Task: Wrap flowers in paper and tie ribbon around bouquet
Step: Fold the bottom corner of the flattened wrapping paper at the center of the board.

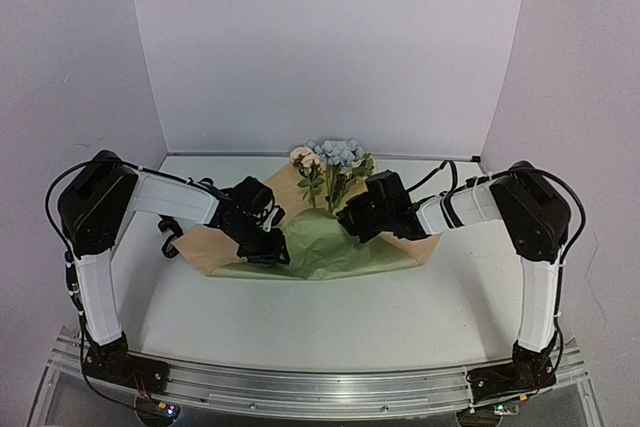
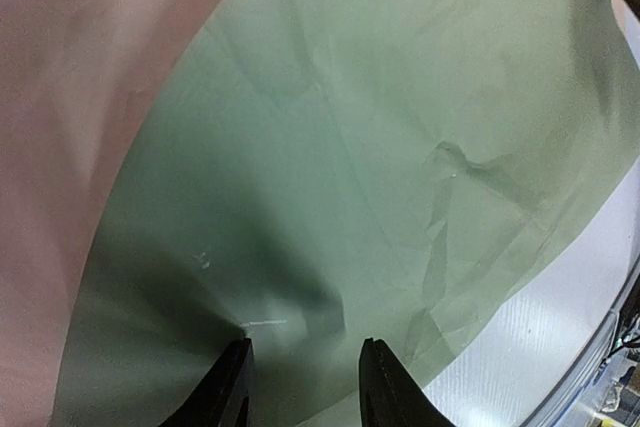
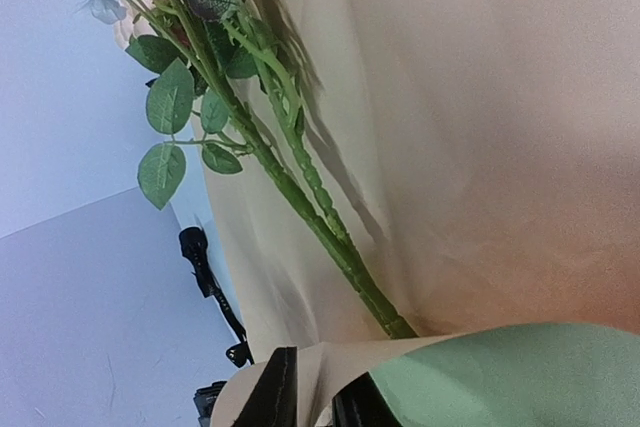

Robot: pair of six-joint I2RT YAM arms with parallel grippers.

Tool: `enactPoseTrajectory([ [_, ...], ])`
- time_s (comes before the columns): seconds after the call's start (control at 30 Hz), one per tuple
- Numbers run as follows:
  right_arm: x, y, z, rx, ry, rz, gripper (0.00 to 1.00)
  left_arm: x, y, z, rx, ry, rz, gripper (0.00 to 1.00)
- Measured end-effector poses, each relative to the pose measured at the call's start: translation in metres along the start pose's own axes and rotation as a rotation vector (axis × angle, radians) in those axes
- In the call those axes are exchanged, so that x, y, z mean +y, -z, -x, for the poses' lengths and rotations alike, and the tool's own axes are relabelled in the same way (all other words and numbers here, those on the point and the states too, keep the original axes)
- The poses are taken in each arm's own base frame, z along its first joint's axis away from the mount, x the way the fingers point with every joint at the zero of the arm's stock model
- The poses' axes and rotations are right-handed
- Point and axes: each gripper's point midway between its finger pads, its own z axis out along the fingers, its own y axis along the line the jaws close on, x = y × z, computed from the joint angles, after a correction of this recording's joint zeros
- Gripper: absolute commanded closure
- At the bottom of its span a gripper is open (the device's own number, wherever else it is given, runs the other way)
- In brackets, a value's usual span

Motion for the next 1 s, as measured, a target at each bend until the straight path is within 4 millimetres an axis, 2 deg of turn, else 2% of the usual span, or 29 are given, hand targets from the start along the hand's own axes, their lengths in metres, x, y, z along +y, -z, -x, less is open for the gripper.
enactPoseTrajectory([
  [0.2,-0.009,0.009,-0.004,0.021,0.094,-0.066,0.45,0.000,-0.002,0.004,-0.011,0.002,-0.014,0.63],
  [0.3,0.002,0.027,-0.007,0.029,0.165,-0.064,0.33,-0.001,-0.002,0.006,-0.012,0.002,-0.022,0.63],
  [0.37,0.014,0.043,-0.009,0.035,0.210,-0.043,0.30,-0.001,-0.003,0.006,-0.013,0.001,-0.025,0.63],
  [0.47,0.026,0.064,-0.016,0.055,0.281,-0.013,0.33,-0.002,-0.003,0.007,-0.012,0.001,-0.028,0.63],
  [0.57,0.025,0.071,-0.027,0.090,0.329,-0.007,0.45,-0.003,-0.004,0.008,-0.011,0.001,-0.030,0.63],
  [0.83,-0.036,0.066,-0.067,0.196,0.386,-0.106,0.60,-0.003,-0.004,0.010,-0.013,0.000,-0.031,0.64],
  [1.0,-0.073,0.058,-0.063,0.189,0.382,-0.158,0.62,-0.003,-0.005,0.010,-0.013,0.000,-0.031,0.63],
])
